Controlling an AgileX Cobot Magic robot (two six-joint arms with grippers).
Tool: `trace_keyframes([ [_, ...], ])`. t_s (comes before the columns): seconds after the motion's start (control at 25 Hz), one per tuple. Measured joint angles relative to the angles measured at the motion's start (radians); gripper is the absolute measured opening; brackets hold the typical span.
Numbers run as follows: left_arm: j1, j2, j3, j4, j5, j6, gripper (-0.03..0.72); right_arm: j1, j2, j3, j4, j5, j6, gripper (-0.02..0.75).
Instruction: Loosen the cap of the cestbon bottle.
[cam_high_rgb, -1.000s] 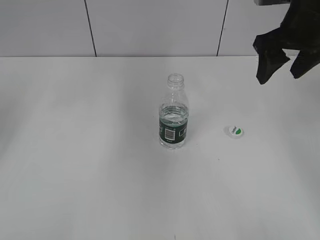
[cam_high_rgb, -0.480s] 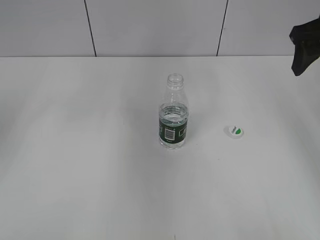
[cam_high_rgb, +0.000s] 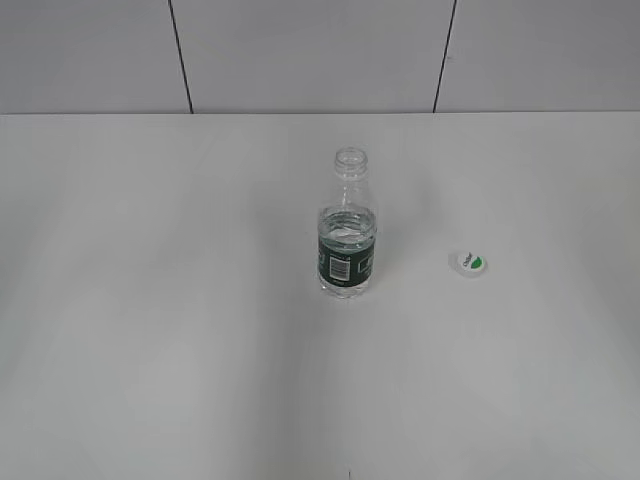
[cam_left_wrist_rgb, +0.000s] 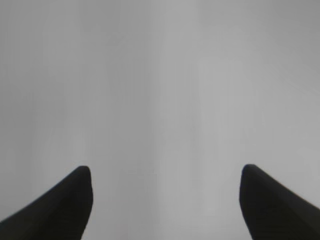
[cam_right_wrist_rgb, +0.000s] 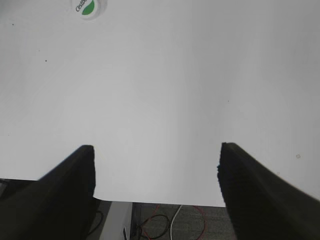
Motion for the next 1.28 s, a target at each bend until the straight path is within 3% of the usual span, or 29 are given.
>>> trace_keyframes([
  [0.6,0.0,-0.508,0.039,-0.001,0.244,-0.019,0.545,0.0,-0.483,0.392,0.001,-0.1,0.015,0.575],
  [1.28,0.0,-0.585,0.199,-0.037,0.177,-0.024,0.543,0.0,-0.88,0.675,-0.018,-0.117,0.019,0.573],
])
